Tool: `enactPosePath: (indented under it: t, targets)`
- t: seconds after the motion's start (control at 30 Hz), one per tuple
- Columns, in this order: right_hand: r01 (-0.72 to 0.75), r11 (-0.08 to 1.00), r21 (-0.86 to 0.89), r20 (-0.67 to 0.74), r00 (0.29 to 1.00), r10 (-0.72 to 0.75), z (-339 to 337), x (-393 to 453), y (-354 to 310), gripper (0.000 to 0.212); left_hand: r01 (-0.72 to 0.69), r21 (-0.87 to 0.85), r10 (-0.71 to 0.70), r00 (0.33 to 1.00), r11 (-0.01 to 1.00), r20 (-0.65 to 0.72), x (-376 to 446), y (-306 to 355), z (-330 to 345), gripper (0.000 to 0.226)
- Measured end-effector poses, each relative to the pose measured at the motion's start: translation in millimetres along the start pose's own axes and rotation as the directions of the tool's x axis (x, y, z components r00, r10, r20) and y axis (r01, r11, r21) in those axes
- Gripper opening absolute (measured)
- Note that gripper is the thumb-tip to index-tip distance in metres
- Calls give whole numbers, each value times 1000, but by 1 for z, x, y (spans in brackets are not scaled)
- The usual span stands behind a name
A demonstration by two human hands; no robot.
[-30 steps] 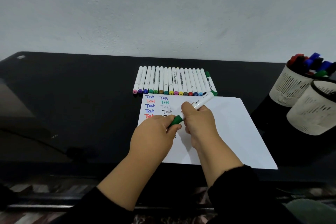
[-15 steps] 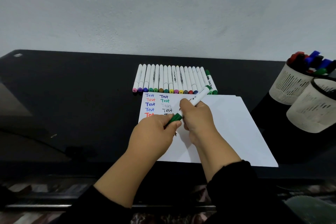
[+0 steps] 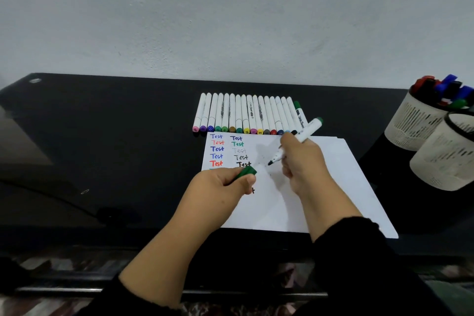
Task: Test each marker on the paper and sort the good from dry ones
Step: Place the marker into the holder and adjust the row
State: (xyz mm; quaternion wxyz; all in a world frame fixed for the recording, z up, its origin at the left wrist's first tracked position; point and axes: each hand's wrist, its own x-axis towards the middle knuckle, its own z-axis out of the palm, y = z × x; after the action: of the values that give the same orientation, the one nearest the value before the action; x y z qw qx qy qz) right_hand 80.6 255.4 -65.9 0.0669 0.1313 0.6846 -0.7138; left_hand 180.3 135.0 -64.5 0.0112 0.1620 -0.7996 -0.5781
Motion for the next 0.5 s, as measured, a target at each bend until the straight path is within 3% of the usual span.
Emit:
enactPosePath:
  t: [0.07,0.27,0.5]
  targets:
    - [-10,1000,10,45,999,10,5,-3,4,14,0,89,4,999,996,-35,3,1,1,10]
    - [-12,1000,23,9,1000,11,1,-9,7,17,17,223,6,995,975,-102,12,2,2,38]
    - [95,994,-56,30,995,-93,-8,-22,23,25,-4,204,31,991,979,-129,13,-10,-5,38]
